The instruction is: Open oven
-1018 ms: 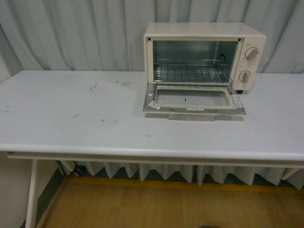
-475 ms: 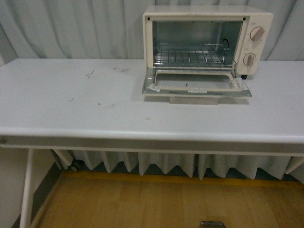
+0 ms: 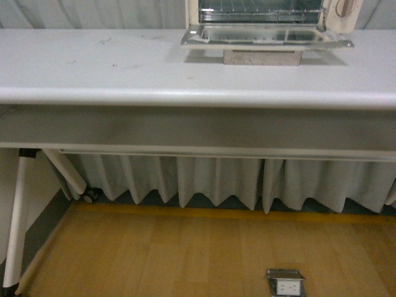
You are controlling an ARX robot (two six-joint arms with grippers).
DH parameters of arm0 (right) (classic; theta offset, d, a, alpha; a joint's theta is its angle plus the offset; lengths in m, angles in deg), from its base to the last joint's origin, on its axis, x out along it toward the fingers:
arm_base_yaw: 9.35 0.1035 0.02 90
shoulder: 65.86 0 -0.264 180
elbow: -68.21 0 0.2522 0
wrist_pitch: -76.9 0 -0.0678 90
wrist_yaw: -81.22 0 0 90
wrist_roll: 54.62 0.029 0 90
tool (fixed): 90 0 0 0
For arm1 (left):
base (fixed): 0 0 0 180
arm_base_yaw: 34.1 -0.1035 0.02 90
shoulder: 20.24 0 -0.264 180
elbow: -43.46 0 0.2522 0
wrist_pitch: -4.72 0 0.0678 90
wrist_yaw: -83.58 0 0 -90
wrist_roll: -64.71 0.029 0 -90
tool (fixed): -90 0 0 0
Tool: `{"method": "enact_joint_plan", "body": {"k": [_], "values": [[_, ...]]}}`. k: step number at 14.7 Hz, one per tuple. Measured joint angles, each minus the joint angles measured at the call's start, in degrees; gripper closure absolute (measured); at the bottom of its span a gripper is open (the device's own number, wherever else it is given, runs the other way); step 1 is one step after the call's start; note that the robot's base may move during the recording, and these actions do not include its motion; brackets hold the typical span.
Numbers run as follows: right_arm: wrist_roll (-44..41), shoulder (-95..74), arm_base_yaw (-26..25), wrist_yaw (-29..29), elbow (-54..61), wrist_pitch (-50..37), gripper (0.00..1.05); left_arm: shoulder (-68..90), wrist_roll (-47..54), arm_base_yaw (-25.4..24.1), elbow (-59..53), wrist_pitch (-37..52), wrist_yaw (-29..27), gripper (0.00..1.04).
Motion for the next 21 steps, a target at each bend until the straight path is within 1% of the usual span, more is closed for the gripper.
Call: {"method": "enact_joint_plan", "body": {"k": [21], "values": [[0.02,0.0,0.0,0.0,0.0,0.04,0.06,0.0,0.07,0.0,0.0,-0.13,0.0,0.07]]}}
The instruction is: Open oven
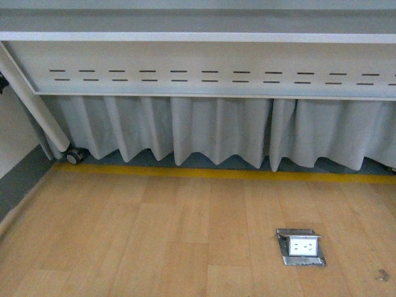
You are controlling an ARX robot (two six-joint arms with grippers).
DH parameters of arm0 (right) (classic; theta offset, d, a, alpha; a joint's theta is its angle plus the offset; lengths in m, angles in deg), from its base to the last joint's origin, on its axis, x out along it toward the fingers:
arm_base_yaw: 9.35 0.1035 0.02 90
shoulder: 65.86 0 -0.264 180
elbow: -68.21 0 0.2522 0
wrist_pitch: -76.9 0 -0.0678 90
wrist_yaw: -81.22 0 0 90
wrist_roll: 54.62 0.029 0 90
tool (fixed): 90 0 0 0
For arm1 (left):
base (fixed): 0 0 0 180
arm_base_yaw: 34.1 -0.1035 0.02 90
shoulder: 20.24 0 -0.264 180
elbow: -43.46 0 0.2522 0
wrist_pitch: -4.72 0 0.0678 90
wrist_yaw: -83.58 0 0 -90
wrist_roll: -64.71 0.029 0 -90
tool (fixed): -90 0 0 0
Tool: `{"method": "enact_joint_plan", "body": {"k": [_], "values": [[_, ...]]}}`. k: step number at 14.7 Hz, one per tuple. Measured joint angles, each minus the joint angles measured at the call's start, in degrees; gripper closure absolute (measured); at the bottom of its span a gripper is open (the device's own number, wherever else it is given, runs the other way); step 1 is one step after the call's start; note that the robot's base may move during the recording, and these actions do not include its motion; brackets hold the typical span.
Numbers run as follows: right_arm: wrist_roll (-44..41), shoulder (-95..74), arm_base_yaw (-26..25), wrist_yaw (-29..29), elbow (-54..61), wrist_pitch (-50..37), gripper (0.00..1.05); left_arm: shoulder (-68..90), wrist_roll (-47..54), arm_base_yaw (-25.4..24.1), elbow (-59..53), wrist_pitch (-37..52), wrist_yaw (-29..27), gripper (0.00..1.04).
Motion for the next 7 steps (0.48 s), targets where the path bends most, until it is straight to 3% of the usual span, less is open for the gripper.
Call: {"method": "enact_joint_plan", "body": {"k": [7], "values": [[0.0,0.0,0.0,0.0,0.0,0.0,0.06,0.0,0.0,0.0,0.0,0.0,0.02,0.07]]}}
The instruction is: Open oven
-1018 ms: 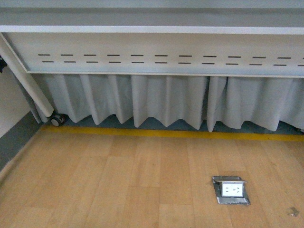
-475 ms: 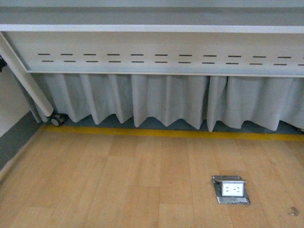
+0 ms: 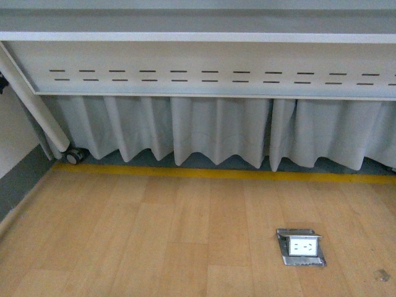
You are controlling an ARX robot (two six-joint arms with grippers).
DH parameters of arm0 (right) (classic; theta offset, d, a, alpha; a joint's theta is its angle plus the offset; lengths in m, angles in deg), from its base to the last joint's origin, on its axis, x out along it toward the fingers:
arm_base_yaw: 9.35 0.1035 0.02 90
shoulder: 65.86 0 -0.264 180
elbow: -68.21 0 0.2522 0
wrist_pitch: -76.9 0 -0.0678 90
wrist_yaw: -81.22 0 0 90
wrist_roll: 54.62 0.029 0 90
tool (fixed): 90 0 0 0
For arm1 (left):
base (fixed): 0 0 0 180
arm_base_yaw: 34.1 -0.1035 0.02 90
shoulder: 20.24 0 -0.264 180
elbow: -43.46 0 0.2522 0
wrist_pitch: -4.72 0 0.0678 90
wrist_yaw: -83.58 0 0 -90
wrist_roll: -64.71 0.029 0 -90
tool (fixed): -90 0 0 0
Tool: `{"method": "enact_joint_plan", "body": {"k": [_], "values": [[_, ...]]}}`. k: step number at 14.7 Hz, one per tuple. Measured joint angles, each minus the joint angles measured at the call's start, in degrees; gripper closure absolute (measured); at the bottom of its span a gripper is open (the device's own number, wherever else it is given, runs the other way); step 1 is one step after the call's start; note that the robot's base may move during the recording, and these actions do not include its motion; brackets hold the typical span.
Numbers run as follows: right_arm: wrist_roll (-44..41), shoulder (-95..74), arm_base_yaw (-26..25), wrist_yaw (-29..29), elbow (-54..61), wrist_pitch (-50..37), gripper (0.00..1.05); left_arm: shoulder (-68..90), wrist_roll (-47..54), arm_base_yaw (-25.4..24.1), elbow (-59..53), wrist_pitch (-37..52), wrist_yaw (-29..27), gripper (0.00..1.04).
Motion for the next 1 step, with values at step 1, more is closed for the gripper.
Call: {"method": "enact_joint_plan", "body": {"k": [1], "values": [[0.0,0.0,0.0,0.0,0.0,0.0,0.06,0.0,0.0,0.0,0.0,0.0,-0.02,0.07]]}}
